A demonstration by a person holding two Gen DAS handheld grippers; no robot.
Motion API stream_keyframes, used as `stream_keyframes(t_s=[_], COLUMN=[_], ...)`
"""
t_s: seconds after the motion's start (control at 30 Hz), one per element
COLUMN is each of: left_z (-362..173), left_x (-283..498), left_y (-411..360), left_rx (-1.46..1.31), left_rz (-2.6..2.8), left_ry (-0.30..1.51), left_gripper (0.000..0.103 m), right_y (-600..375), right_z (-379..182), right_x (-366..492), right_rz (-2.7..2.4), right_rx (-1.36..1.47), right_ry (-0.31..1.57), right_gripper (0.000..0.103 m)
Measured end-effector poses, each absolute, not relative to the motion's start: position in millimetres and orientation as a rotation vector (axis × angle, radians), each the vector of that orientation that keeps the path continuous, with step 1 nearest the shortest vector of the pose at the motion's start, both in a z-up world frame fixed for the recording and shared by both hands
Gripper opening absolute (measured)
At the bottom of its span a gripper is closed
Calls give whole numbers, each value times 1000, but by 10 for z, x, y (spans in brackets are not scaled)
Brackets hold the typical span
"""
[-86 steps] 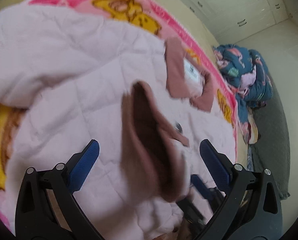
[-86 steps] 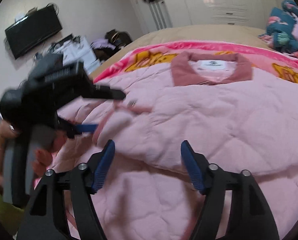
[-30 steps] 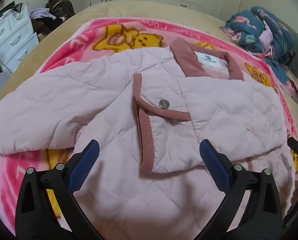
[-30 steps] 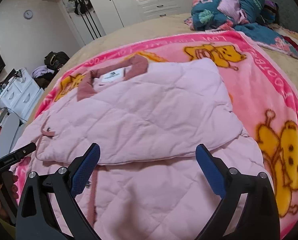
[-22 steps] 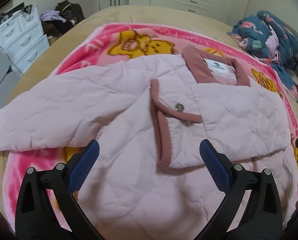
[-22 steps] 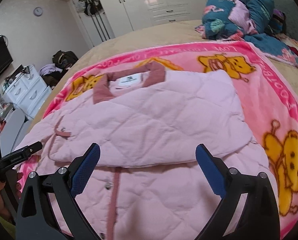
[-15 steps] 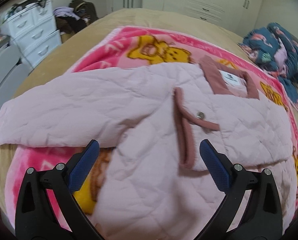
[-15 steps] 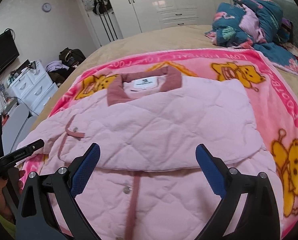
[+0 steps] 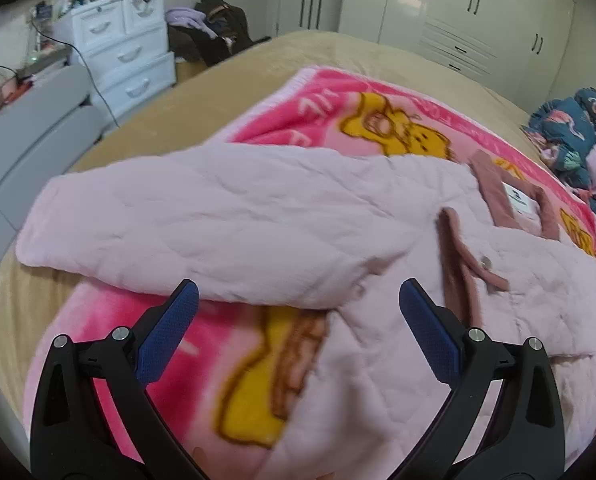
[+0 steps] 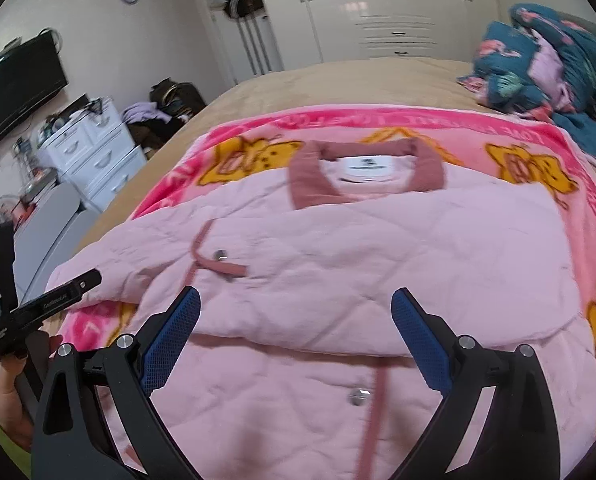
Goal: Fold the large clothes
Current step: 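Move the left tool to the other jacket sleeve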
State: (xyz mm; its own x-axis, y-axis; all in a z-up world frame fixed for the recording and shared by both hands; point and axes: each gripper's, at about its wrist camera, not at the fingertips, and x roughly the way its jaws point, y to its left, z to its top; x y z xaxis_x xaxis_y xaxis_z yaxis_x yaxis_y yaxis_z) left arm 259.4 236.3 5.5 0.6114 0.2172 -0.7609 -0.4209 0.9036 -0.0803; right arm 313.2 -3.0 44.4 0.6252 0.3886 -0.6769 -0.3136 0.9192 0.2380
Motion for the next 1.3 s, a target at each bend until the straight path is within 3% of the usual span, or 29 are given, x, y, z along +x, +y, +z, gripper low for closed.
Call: stream_keyframes(t_s=[0.6,1.3], left_z=[9,-299], left_x=[2317,1944], left_y=[3223,4123], left_rx=[-416,-618], left_rz=[520,723], left_ry=[796,788], left_gripper=[94,94], right_y=[1279,2133], right_z=[460,336], right_x=[3096,3099], right_rz=[595,720], right_rx=[-47,-128], right_ry=[805,844], right_gripper=[96,96])
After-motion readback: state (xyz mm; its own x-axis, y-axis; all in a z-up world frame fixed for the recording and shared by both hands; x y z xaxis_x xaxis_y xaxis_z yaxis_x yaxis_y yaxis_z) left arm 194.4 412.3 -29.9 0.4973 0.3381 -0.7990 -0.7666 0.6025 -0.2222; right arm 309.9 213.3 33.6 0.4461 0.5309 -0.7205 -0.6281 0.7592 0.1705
